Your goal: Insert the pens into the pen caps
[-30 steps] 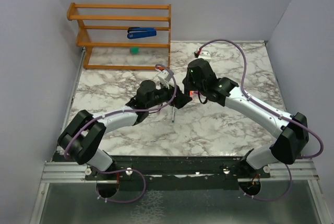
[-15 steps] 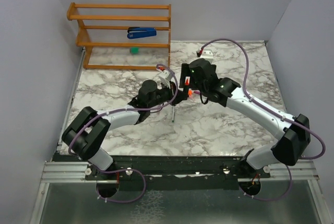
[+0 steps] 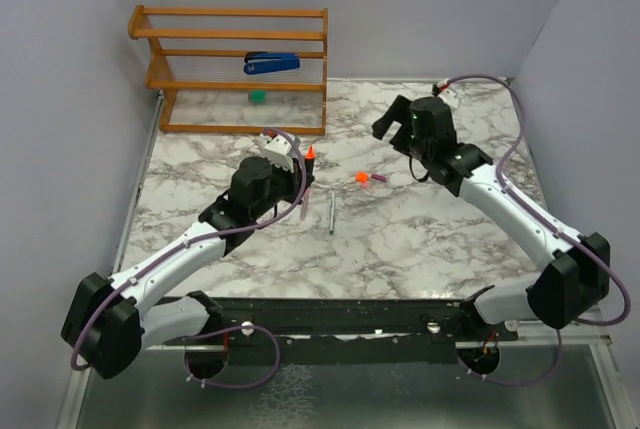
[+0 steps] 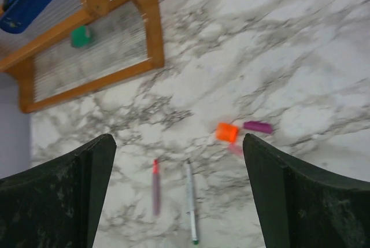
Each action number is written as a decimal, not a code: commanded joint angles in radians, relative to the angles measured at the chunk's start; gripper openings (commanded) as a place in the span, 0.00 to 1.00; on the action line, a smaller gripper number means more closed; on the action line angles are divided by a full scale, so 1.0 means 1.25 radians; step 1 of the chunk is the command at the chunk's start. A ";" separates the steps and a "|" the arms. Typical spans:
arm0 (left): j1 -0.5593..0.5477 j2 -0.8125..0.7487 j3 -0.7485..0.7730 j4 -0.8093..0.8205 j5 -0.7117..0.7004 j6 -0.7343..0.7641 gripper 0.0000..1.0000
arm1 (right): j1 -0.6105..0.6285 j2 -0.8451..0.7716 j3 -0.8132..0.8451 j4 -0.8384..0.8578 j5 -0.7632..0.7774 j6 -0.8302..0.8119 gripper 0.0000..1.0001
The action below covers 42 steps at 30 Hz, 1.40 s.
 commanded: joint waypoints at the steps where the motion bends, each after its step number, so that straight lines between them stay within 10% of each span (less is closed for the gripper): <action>1: 0.022 -0.068 0.003 -0.137 -0.115 0.081 0.00 | 0.007 0.090 -0.071 0.203 -0.228 0.381 0.94; 8: 0.032 -0.111 -0.006 -0.146 -0.114 0.069 0.00 | 0.027 0.288 0.091 0.009 -0.192 0.739 0.87; 18: 0.032 -0.118 0.008 -0.159 -0.089 0.069 0.00 | 0.028 0.385 0.101 -0.033 -0.199 0.892 0.65; 42: 0.032 -0.112 0.033 -0.198 -0.106 0.093 0.00 | 0.003 0.462 0.069 -0.113 -0.217 1.050 0.63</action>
